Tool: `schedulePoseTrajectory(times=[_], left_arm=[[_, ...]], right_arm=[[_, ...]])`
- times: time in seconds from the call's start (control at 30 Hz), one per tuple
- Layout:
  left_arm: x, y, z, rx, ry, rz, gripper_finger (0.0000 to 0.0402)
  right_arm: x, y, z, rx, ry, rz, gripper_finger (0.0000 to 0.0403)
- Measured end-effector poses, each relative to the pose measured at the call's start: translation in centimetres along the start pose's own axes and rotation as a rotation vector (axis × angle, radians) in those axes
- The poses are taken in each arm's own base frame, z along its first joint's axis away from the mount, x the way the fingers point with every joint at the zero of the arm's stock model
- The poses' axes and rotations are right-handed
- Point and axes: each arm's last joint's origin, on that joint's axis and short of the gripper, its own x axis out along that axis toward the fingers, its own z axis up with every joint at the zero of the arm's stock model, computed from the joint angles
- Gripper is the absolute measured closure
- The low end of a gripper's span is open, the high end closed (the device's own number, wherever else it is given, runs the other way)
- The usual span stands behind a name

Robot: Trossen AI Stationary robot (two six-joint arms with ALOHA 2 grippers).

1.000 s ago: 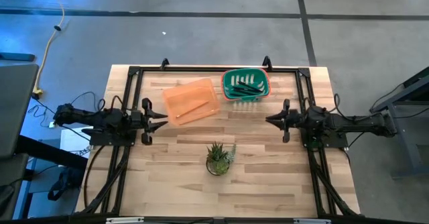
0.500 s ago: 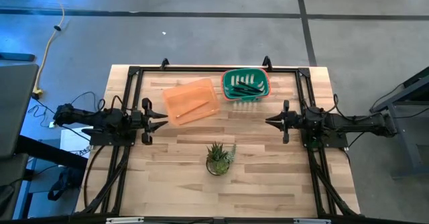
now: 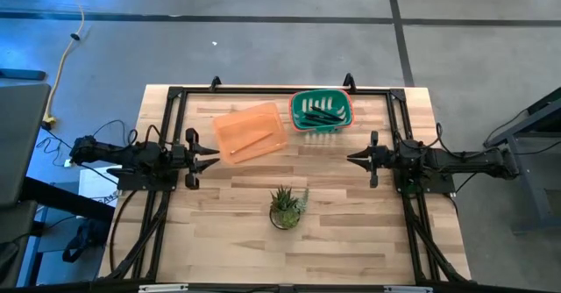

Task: Sort pens & pencils
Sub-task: Return to Home Position

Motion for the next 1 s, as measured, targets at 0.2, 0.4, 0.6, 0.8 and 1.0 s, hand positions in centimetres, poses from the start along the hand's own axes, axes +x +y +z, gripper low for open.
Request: schedulePoseTrajectory(times=[0.2, 0.4, 0.6, 0.8, 1.0], left_arm=[[0.00, 0.00, 0.00, 0.000, 0.000, 0.000, 0.0307], [0.00, 0.00, 0.00, 0.001, 0.000, 0.000, 0.0307], [0.00, 0.00, 0.00, 0.000, 0.000, 0.000, 0.0307], [0.00, 0.00, 0.01, 0.070, -0.001, 0.000, 0.0307], [0.00, 0.00, 0.02, 0.132, -0.001, 0.000, 0.0307]], right_arm=[[0.00, 0.00, -0.01, 0.035, 0.001, 0.000, 0.0371], [0.00, 0.00, -0.01, 0.033, 0.001, 0.000, 0.0371], [0.00, 0.00, -0.01, 0.033, 0.002, 0.000, 0.0371], [0.00, 0.00, -0.02, -0.022, 0.002, -0.001, 0.0371], [0.00, 0.00, -0.02, -0.106, 0.002, -0.001, 0.0371]])
